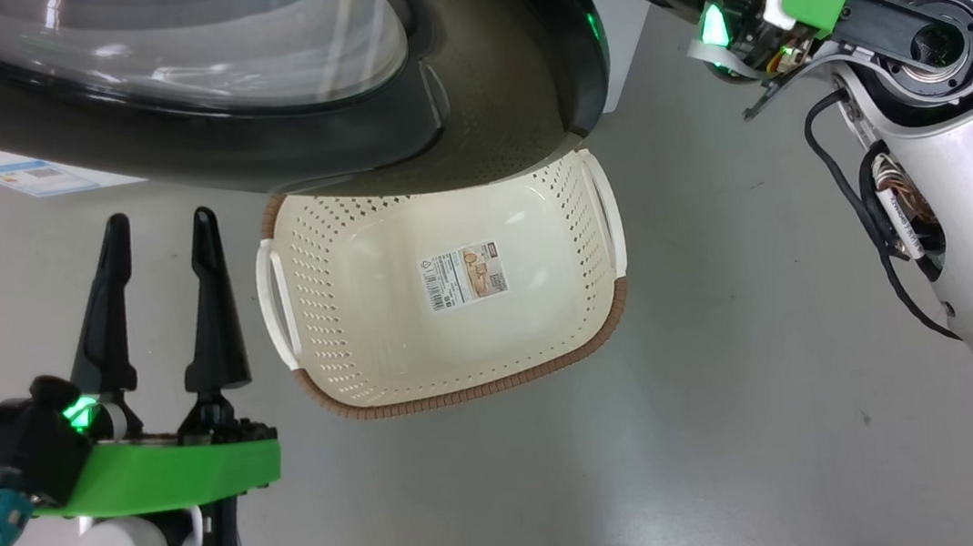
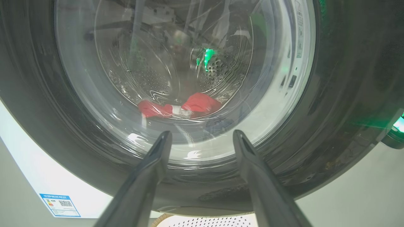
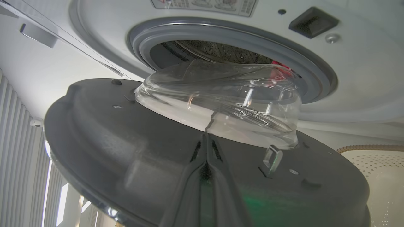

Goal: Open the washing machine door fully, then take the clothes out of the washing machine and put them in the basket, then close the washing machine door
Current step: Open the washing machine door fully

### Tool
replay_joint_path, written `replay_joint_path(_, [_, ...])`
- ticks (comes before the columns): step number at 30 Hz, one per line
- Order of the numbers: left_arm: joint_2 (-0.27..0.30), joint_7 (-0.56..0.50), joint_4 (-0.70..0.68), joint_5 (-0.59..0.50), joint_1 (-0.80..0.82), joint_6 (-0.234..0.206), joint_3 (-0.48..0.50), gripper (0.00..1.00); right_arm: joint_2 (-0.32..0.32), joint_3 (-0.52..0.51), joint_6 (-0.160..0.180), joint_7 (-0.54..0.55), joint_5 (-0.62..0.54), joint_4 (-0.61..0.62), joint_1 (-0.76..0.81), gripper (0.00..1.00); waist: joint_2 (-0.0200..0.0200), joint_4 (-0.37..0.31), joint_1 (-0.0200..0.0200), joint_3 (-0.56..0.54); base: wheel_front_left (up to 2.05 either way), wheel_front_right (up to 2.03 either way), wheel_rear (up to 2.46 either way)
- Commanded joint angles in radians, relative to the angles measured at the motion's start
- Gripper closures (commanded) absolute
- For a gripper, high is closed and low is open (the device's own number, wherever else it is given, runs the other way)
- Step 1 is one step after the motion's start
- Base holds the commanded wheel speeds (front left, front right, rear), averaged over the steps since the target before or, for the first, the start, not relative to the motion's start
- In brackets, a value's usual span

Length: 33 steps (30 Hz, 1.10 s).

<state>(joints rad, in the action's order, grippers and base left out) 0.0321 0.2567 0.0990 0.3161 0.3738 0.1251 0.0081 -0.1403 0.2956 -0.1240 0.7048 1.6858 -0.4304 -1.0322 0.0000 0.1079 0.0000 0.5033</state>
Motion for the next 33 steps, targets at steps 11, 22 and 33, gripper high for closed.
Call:
replay_joint_path(11, [0.031,0.005,-0.026,-0.019,-0.014,0.006,0.038,0.0,0.029,-0.026,-0.007,-0.033,-0.051,0.07,0.046,0.57,0.0,-0.011,0.0,0.0,0.0,0.0,0.0])
replay_joint_path(22, [0.033,0.005,-0.025,-0.017,-0.019,0.006,0.039,0.0,0.0,-0.018,-0.007,-0.324,-0.262,0.194,0.138,0.0,0.0,-0.02,0.0,-0.013,0.0,0.0,0.0])
replay_joint_path(33, [0.037,0.005,-0.035,-0.024,-0.051,0.006,0.066,0.0,-0.149,0.178,-0.007,-0.894,-0.679,0.248,0.291,0.0,0.0,-0.049,0.0,-0.042,0.0,0.0,0.0])
